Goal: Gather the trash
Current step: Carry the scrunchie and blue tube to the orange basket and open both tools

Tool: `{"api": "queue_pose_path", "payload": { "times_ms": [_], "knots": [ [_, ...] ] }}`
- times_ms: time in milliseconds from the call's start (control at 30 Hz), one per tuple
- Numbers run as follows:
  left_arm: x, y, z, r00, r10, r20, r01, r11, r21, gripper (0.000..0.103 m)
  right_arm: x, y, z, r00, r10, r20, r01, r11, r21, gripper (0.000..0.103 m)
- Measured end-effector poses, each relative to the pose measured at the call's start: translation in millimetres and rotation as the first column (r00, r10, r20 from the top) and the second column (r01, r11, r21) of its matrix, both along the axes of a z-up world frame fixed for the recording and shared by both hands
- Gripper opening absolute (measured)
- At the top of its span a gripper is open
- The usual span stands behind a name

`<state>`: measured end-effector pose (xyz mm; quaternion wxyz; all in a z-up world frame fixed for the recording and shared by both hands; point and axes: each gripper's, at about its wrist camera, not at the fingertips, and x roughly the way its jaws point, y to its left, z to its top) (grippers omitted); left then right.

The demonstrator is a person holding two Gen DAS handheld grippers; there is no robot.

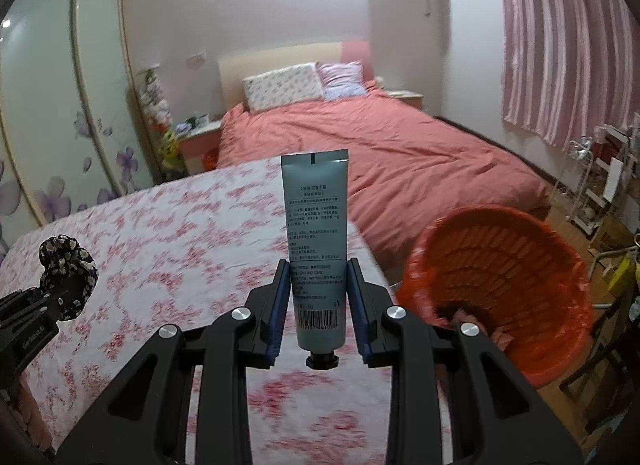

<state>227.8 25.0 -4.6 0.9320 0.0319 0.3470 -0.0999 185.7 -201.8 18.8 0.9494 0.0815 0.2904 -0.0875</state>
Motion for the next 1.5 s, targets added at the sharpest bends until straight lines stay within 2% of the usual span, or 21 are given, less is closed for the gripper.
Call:
{"api": "queue_pose_path", "payload": {
  "times_ms": [167, 367, 533, 833, 933, 1033, 1067, 1133, 1233, 1367, 1433, 1500],
  "knots": [
    [-9.5, -37.8, 11.0, 0.998, -0.060, 0.025, 0.060, 0.998, 0.012, 0.020, -8.4, -21.0, 1.9, 0.999, -0.050, 0.022, 0.049, 0.999, 0.012, 0.029],
    [-17.0, -84.7, 18.9, 0.987, -0.161, 0.018, 0.162, 0.985, -0.054, 0.020, -21.5, -58.1, -1.8, 0.993, -0.116, 0.031, 0.113, 0.991, 0.076, 0.029],
    [-18.9, -132.3, 22.1, 0.965, -0.264, 0.007, 0.263, 0.956, -0.129, 0.020, -26.3, -92.4, -8.5, 0.984, -0.176, 0.029, 0.171, 0.978, 0.117, 0.029],
    [-12.9, -234.7, 15.9, 0.905, -0.426, -0.003, 0.421, 0.894, -0.151, 0.022, -21.1, -152.6, -21.0, 0.968, -0.250, 0.017, 0.244, 0.956, 0.164, 0.029],
    [-4.7, -265.2, 6.3, 0.885, -0.464, -0.034, 0.454, 0.877, -0.156, 0.029, -16.5, -170.9, -26.8, 0.966, -0.259, 0.003, 0.253, 0.948, 0.191, 0.029],
    [4.3, -287.7, -6.1, 0.881, -0.470, -0.060, 0.459, 0.878, -0.138, 0.042, -9.3, -191.5, -37.1, 0.963, -0.269, -0.031, 0.269, 0.937, 0.223, 0.031],
    [7.9, -294.6, -11.2, 0.882, -0.466, -0.072, 0.455, 0.881, -0.125, 0.047, -10.7, -194.6, -38.8, 0.961, -0.273, -0.036, 0.274, 0.934, 0.229, 0.032],
    [15.9, -304.7, -23.4, 0.885, -0.455, -0.099, 0.446, 0.890, -0.101, 0.052, -13.9, -202.0, -41.9, 0.958, -0.283, -0.040, 0.284, 0.929, 0.236, 0.047],
    [19.4, -301.3, -33.0, 0.890, -0.439, -0.118, 0.431, 0.898, -0.093, 0.059, -22.3, -199.5, -40.6, 0.958, -0.285, -0.026, 0.284, 0.934, 0.218, 0.059],
    [15.2, -283.3, -32.3, 0.900, -0.422, -0.107, 0.415, 0.906, -0.084, 0.063, -33.3, -189.1, -36.8, 0.958, -0.286, -0.020, 0.284, 0.939, 0.197, 0.065],
    [9.2, -270.2, -27.4, 0.907, -0.411, -0.092, 0.405, 0.911, -0.080, 0.065, -39.2, -184.6, -32.5, 0.958, -0.286, -0.006, 0.282, 0.940, 0.193, 0.075],
    [0.6, -251.3, -19.4, 0.915, -0.398, -0.067, 0.393, 0.916, -0.077, 0.069, -45.2, -178.0, -25.0, 0.958, -0.285, 0.019, 0.277, 0.944, 0.176, 0.080]
  ]
}}
